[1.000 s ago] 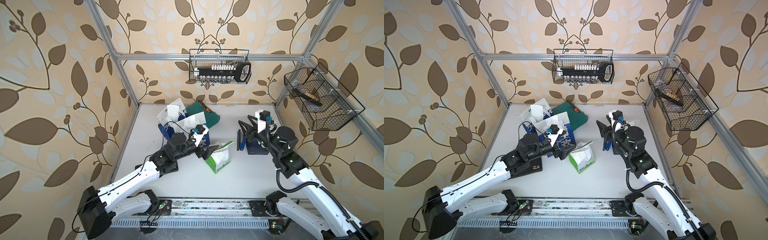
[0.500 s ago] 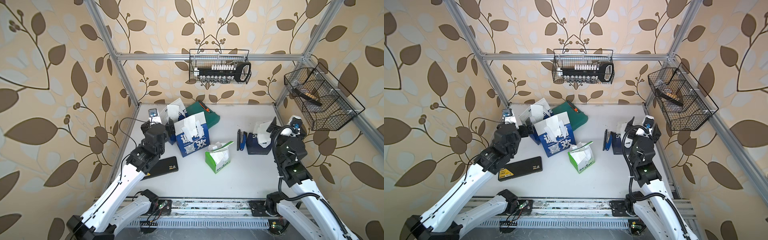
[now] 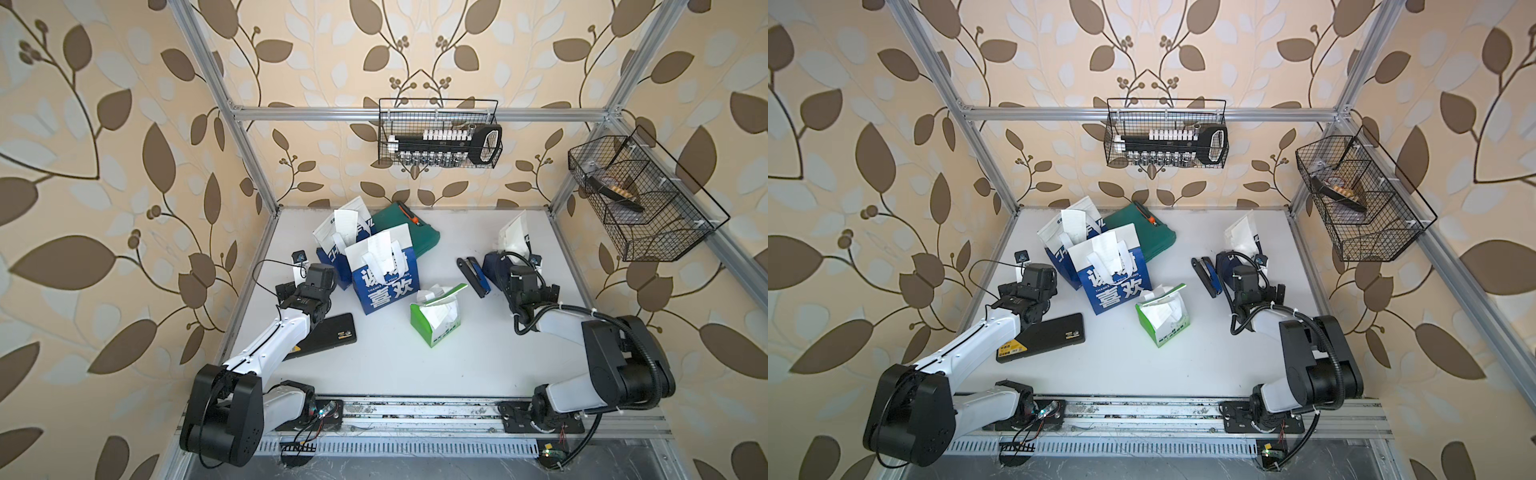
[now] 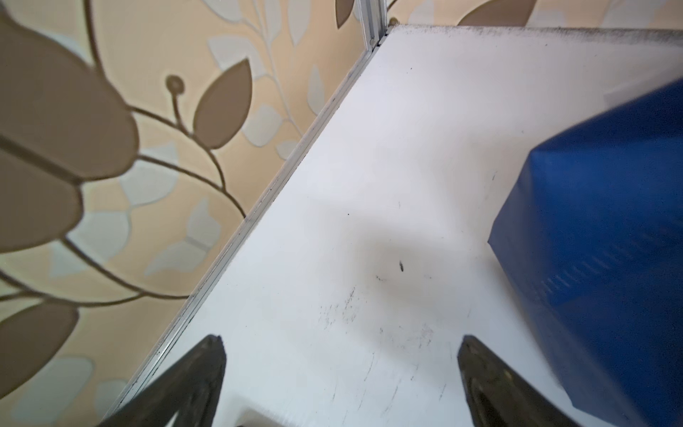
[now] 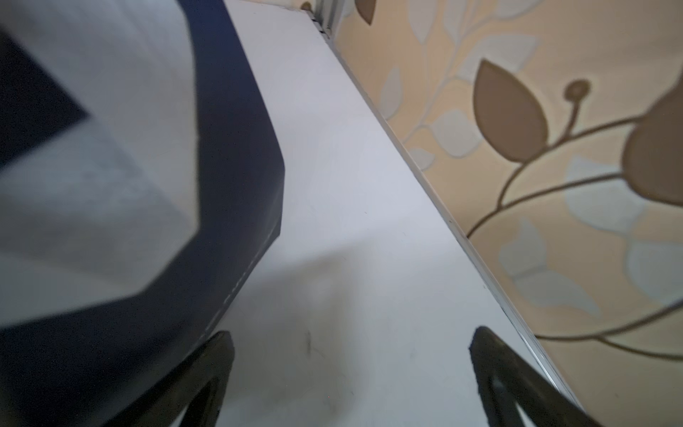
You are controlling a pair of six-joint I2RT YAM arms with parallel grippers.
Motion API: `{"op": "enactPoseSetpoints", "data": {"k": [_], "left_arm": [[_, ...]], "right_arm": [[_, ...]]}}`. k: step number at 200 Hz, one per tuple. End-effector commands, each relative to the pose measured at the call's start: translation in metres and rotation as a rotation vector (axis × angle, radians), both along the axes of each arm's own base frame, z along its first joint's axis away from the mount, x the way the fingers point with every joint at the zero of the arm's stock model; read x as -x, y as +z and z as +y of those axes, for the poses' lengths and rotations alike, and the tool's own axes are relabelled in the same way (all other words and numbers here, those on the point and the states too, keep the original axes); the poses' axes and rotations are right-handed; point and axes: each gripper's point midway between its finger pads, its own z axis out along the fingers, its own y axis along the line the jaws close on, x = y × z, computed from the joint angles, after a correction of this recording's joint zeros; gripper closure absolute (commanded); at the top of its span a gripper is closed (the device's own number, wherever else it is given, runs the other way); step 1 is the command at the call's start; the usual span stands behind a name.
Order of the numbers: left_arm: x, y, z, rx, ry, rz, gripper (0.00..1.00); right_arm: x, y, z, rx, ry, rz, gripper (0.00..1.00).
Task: Staple the receipts to the bags
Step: Reset both arms
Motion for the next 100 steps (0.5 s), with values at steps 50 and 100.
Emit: {"op": "enactPoseSetpoints", "data": {"k": [50, 100], "left_arm": [[-0.047, -0.014, -0.021, 0.003, -0.141, -0.123, 0.01], [-0.080, -0.050, -0.049, 0.015, -0.318, -0.030, 0.01]], "right_arm": [[-0.004, 0.034, 0.027, -0.013, 0.229, -0.199, 0.01], [-0.021, 0.027, 0.073, -0.149, 0.447, -0.200, 0.01]]}}
